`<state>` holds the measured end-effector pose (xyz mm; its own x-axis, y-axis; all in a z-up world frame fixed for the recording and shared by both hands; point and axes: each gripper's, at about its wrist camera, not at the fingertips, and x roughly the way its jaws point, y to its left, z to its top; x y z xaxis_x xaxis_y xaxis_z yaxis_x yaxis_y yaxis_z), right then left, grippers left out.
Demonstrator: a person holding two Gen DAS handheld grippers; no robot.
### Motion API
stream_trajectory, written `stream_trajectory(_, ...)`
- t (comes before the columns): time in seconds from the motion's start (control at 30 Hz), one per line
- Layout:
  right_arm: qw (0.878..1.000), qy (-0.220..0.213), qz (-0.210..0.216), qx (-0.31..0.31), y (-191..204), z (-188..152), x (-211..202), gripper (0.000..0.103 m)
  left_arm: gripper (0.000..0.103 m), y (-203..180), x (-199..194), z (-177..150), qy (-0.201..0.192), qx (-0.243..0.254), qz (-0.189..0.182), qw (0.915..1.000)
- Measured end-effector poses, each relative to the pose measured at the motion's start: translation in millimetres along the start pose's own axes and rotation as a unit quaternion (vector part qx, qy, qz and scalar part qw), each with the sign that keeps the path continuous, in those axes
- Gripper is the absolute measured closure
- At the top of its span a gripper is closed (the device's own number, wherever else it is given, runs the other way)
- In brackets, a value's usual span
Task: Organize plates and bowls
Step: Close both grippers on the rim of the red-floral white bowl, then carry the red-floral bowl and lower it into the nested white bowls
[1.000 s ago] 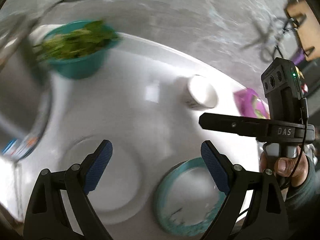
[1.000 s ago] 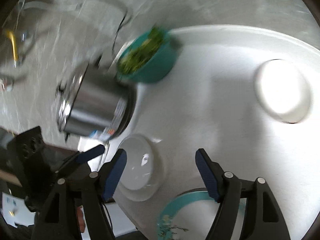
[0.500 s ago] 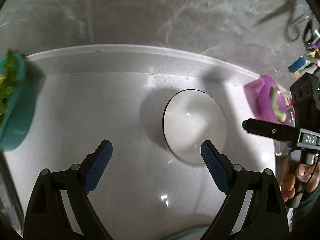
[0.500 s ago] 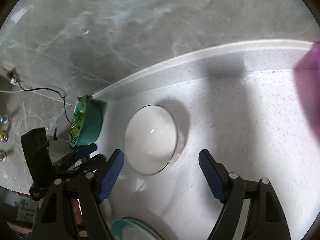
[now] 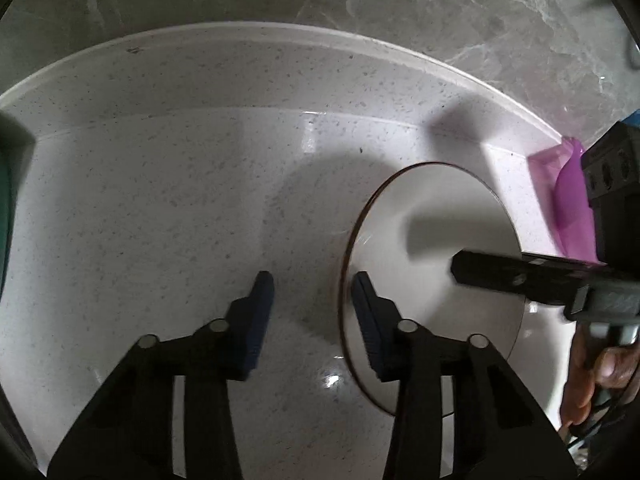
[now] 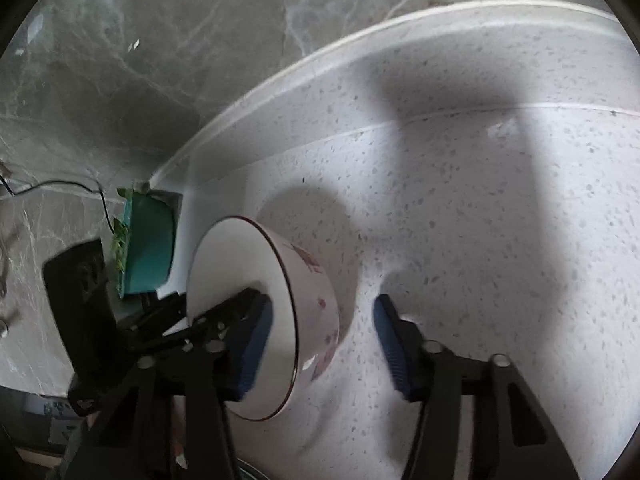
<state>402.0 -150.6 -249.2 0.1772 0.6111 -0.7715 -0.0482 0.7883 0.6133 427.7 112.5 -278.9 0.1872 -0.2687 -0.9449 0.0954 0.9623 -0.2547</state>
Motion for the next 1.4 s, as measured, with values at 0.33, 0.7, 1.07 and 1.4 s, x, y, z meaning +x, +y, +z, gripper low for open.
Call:
stream_trajectory(0.33, 1.0, 0.001, -0.02, -0.011, 5, -7, 8, 0.082, 0.089, -9, 7, -6, 0.0, 0.018, 0.001, 0.9998)
stream_trajectory(0.7, 0.999, -0.005, -0.021, -0.031, 31, -14, -9, 0.082, 0.089, -22, -29, -11, -0.02, 0.0, 0.009, 0.9998)
stream_trajectory(1.07, 0.993, 0.007, 0.009, -0.119, 130, -42, -20, 0.082, 0.089, 6, -135, -73, -0.073, -0.044, 0.026, 0.996)
stream_trajectory(1.4, 0.972, 0.078, 0.047, -0.215, 233, -107, 18, 0.082, 0.089, 70, -233, -189, -0.108, -0.123, 0.063, 0.9845)
